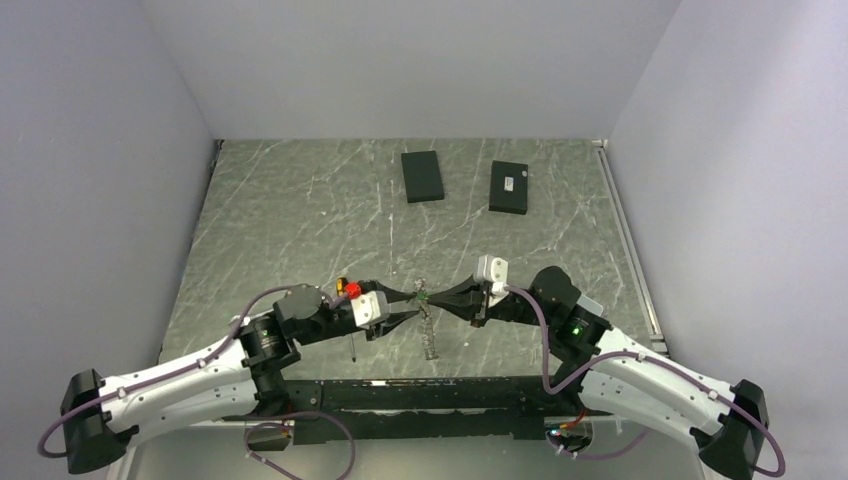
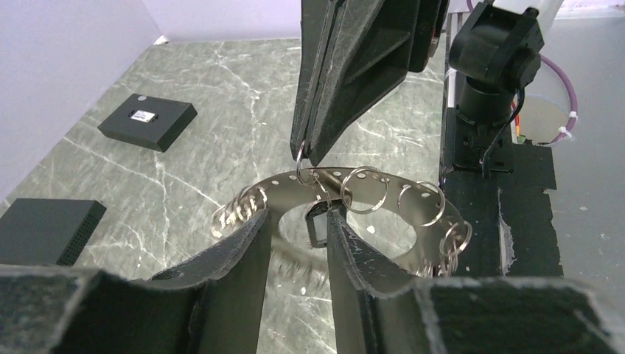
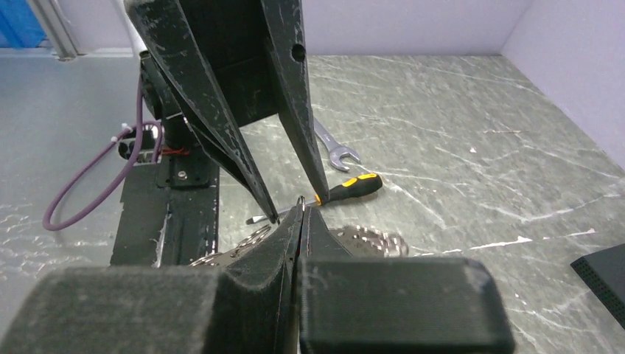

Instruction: Put the keys on the keyring

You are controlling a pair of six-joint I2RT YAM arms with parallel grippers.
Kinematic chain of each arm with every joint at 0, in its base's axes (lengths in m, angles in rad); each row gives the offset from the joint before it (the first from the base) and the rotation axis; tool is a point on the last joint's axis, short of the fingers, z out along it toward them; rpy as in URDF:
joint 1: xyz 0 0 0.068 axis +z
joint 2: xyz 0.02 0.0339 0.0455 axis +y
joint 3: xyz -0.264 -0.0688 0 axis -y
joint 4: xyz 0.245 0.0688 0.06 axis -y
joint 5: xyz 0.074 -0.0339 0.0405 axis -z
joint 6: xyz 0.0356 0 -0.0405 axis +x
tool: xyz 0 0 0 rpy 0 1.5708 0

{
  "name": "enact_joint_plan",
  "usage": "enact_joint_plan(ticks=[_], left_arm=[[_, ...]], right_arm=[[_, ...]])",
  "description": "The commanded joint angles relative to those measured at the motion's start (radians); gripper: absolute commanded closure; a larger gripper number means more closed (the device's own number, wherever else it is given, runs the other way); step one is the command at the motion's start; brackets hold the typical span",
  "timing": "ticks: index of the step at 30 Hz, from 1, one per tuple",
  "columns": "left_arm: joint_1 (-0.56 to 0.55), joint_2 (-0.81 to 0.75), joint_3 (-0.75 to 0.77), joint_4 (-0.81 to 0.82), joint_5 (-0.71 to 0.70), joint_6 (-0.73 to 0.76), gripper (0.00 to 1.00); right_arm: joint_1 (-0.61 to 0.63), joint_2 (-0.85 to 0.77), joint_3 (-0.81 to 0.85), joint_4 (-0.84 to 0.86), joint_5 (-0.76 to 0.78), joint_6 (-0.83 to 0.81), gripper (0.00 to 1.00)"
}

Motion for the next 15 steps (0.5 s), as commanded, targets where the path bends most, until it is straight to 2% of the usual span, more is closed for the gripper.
enact_joint_plan(ticks=[1, 6, 10, 15], left_arm=[[-0.003, 0.040, 0.050, 0.087, 0.006, -0.006, 0.61], [-0.003, 0.065, 0.060, 0.113, 0.021, -0.007, 0.64], [-0.003, 0.061, 0.097, 0.041, 0.020, -0.004, 0.67], [-0.003, 0.044, 0.138, -0.066, 0.018, 0.008, 0.61]], right_arm=[[0.004, -0.001, 0.015, 0.106, -0.042, 0.001, 1.00], [0.004, 0.015, 0.021, 0.090, -0.052, 0.001, 1.00], [0.006, 0.035, 0.032, 0.063, -0.038, -0.010, 1.00], [0.011, 0.046, 0.036, 0.058, -0.032, -0.017, 1.00]])
